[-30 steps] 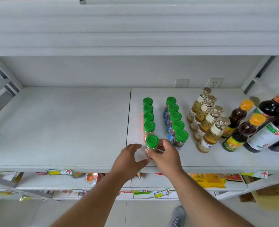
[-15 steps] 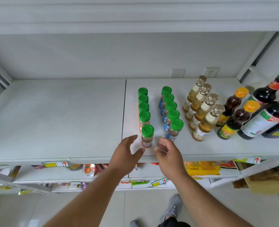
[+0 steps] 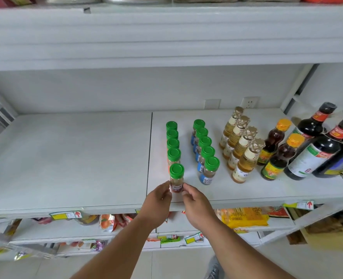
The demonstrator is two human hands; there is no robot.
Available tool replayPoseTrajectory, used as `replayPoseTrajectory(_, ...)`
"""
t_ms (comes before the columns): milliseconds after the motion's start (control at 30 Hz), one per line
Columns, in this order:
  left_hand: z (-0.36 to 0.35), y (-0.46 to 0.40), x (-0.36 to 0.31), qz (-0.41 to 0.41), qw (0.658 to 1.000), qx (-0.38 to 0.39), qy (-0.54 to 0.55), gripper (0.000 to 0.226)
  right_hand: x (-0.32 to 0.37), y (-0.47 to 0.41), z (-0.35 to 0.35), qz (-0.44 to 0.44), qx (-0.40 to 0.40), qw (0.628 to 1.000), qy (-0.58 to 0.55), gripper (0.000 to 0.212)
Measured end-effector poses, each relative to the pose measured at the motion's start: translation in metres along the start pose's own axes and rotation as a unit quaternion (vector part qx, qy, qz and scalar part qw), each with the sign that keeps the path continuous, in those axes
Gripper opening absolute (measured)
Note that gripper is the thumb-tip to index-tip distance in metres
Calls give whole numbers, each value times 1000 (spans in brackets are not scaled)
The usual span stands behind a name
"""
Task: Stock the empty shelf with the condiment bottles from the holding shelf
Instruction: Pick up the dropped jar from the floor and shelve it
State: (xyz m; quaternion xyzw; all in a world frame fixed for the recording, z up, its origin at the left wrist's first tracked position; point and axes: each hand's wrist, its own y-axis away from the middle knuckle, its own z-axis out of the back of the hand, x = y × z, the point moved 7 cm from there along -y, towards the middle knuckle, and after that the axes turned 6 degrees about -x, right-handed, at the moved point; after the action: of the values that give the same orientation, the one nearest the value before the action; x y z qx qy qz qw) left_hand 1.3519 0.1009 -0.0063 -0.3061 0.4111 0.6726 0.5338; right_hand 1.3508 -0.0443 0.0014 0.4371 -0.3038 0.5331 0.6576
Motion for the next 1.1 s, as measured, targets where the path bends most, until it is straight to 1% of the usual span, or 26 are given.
replayPoseTrajectory(167,-1,-1,1,-2,1000,4,13,43,1,-1,-1,-6,-8,1000,-15,42)
replayPoseTrajectory(367,-3,-2,1,10,999,11,35,50,2,-6,2,-6,-9,1000,-23,41)
replayPoseTrajectory(633,-6,-11,-2,7,999,6,41,48,6,-14,3,-13,5,1000,-8,43)
replayPoseTrajectory(1000,-1,-18,3,2,998,-15,58,51,11,-20,-1,4,29,1000,-2,40)
replayPoseTrajectory(1100,0,-19,6,7,999,-11,51,48,12,-21,-2,6,34,999,-4,40)
